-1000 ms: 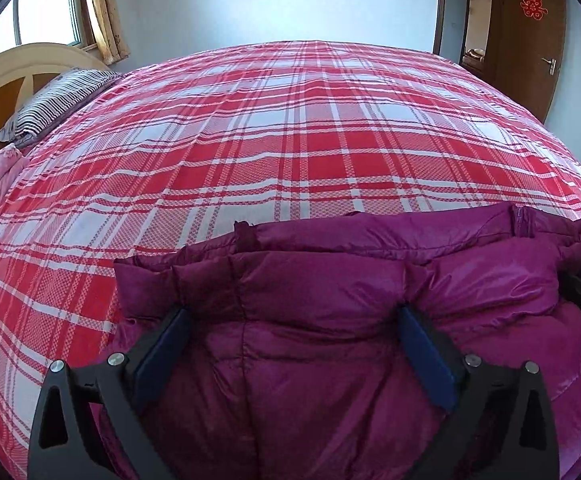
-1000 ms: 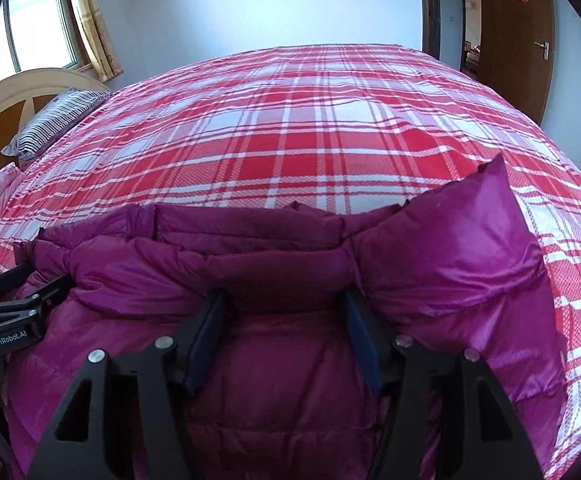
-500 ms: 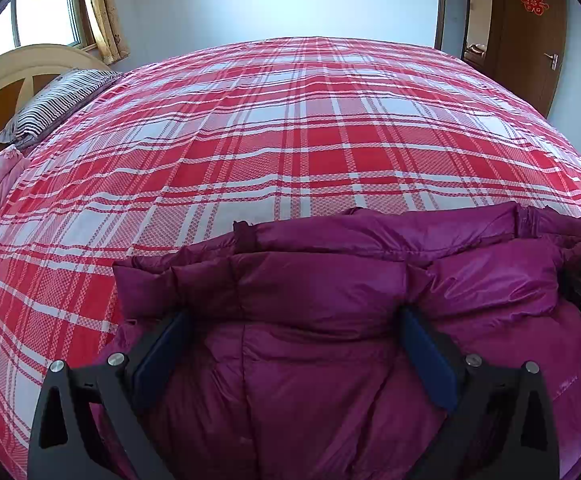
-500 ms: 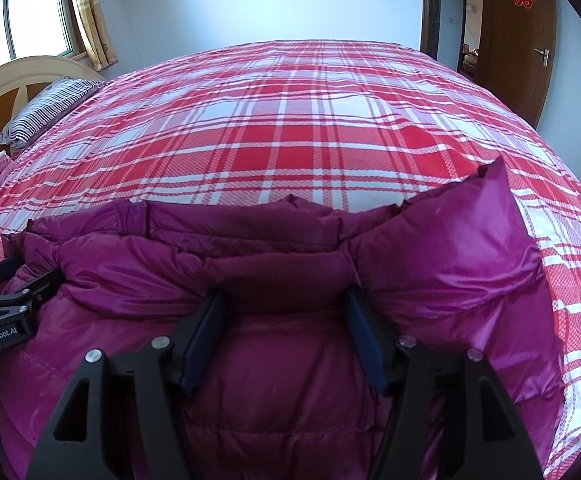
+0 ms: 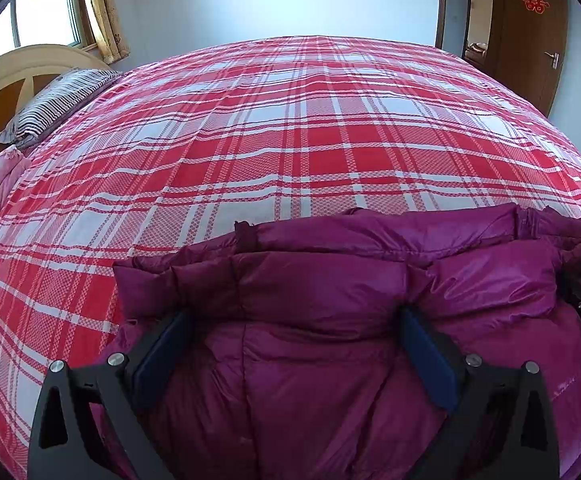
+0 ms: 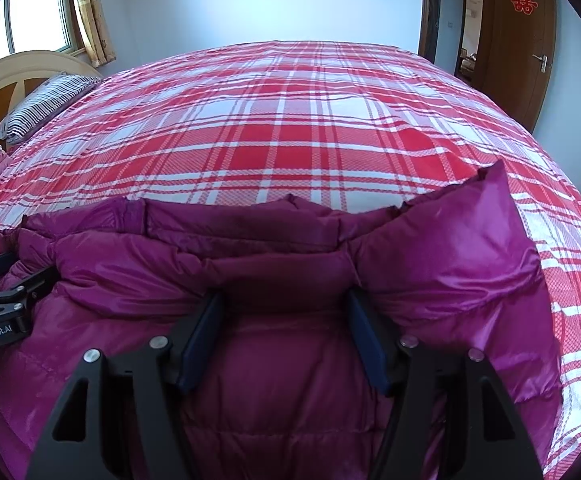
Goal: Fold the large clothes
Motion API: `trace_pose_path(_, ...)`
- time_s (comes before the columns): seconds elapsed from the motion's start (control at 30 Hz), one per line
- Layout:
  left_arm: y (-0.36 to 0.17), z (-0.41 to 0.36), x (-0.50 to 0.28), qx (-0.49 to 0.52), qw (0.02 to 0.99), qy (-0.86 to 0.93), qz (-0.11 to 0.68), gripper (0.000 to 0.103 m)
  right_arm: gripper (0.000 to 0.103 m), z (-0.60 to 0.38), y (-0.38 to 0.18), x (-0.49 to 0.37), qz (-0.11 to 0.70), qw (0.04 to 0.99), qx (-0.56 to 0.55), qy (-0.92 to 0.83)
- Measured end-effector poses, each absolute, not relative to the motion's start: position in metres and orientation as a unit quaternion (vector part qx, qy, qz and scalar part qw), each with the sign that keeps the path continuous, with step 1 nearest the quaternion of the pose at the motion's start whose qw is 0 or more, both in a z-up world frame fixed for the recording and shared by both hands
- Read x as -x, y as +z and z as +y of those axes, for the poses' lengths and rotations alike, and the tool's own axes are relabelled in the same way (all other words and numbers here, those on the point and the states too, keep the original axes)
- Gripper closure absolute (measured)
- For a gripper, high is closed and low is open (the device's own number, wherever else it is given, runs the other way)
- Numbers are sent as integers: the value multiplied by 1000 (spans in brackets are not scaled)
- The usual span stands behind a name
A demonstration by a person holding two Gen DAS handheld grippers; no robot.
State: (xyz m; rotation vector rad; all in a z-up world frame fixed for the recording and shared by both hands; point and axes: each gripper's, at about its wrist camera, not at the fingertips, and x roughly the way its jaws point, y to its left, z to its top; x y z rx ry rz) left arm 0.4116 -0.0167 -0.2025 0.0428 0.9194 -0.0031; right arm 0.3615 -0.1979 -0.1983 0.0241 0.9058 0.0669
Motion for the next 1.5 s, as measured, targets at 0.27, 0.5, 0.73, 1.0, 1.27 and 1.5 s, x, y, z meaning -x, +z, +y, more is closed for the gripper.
trace_pose_path(0.27, -146, -31, -369, 17, 922, -4, 386, 1, 37, -196, -199, -361, 434, 900, -4, 28)
trace_pose_path(0.5, -180, -86, -374, -72, 910, -3, 407, 1, 37, -197, -199, -361, 434, 900, -10, 32)
trace_pose_path(0.73, -201, -83, -389, -49, 903, -5, 427, 1, 34, -209, -191, -359, 426, 901, -50, 60)
trace_pose_path(1.0, -204, -81, -387, -38, 904, -10, 425, 1, 30, -272, -178, -351, 407, 907, -110, -3)
trace_pose_path(1.27, -205, -81, -390, -36, 901, -13, 433, 1, 24, -266, -195, -360, 437, 896, -82, -24)
trace_pose_path(1.5, -206, -80, -391, -35, 900, -14, 434, 1, 20, -265, -201, -364, 451, 890, -50, -42)
